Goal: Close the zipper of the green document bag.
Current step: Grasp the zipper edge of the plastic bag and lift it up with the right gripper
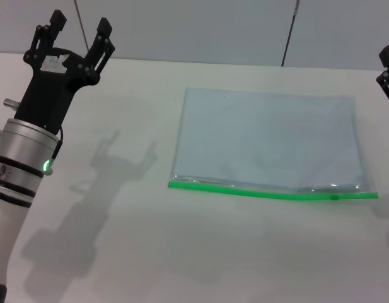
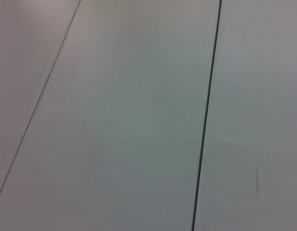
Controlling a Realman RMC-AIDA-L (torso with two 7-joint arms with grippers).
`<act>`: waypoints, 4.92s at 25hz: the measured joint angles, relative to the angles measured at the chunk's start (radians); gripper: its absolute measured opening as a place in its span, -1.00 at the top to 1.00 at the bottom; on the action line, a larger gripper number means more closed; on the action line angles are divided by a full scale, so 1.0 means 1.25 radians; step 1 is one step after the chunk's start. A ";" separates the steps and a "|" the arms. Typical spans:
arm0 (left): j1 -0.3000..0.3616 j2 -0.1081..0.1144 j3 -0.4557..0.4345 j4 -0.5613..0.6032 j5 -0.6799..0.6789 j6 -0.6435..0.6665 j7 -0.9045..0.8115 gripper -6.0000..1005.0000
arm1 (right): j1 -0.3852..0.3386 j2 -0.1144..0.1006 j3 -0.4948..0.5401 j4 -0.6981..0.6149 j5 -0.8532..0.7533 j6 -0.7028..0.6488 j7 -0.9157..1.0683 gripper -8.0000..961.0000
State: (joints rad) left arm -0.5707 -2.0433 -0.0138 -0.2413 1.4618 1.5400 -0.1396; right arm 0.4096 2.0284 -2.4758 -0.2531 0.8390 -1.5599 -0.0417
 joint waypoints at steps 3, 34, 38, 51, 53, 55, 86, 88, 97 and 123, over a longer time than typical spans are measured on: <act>0.000 0.000 0.000 0.000 0.000 0.000 0.000 -0.66 | 0.000 0.000 0.000 0.000 0.000 0.000 0.000 -0.71; 0.014 0.003 -0.001 0.005 -0.044 -0.005 0.004 -0.65 | -0.062 0.002 -0.021 0.022 -0.002 0.084 -0.466 -0.67; 0.022 0.003 -0.001 0.015 -0.060 -0.005 0.000 -0.65 | -0.090 0.003 -0.022 0.022 0.001 0.125 -0.569 -0.66; 0.029 0.003 -0.001 0.018 -0.076 -0.004 0.001 -0.64 | -0.111 0.006 -0.015 0.032 0.012 0.279 -0.804 -0.63; 0.030 0.003 -0.001 0.018 -0.076 -0.004 0.001 -0.64 | -0.111 0.006 -0.014 0.033 0.013 0.304 -0.830 -0.62; 0.030 0.003 -0.001 0.019 -0.076 -0.004 0.001 -0.64 | -0.111 0.006 -0.014 0.033 0.013 0.323 -0.857 -0.62; 0.033 0.002 -0.002 0.023 -0.076 -0.005 0.000 -0.64 | -0.109 0.008 -0.085 -0.023 0.004 0.402 -0.929 -0.54; 0.032 0.002 -0.002 0.022 -0.076 -0.005 0.000 -0.63 | -0.104 0.008 -0.088 -0.027 0.004 0.405 -0.929 -0.53; 0.029 0.002 -0.002 0.023 -0.076 -0.005 0.000 -0.63 | -0.066 0.006 -0.095 -0.039 0.004 0.460 -0.929 -0.51; 0.028 0.002 -0.002 0.022 -0.076 -0.004 0.000 -0.63 | -0.054 0.007 -0.115 -0.109 0.004 0.499 -0.959 0.79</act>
State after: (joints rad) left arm -0.5353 -2.0402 -0.0169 -0.2131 1.3667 1.5356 -0.1396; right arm 0.3422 2.0369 -2.6194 -0.3892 0.8446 -0.9356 -1.2410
